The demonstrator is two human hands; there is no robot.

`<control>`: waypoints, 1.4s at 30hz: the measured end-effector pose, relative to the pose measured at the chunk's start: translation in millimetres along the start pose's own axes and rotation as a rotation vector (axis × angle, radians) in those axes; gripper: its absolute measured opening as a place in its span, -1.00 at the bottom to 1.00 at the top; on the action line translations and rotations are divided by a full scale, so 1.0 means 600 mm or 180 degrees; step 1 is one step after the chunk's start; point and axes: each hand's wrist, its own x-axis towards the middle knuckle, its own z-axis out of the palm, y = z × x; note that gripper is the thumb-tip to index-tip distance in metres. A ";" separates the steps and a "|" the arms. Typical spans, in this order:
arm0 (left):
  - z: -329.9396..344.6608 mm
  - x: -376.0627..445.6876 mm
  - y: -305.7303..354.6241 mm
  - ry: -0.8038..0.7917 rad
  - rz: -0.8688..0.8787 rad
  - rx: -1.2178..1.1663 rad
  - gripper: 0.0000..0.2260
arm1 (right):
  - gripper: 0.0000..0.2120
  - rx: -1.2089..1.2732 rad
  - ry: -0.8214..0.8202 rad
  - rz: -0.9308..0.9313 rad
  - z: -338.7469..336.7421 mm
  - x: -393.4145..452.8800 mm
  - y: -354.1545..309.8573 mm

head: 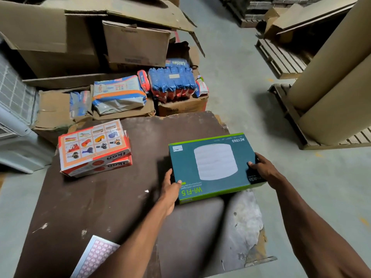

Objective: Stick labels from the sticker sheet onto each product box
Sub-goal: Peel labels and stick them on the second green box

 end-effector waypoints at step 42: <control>-0.007 0.024 -0.017 -0.0156 -0.0075 0.0745 -0.27 | -0.50 -0.0499 0.0712 -0.0011 0.071 0.029 0.034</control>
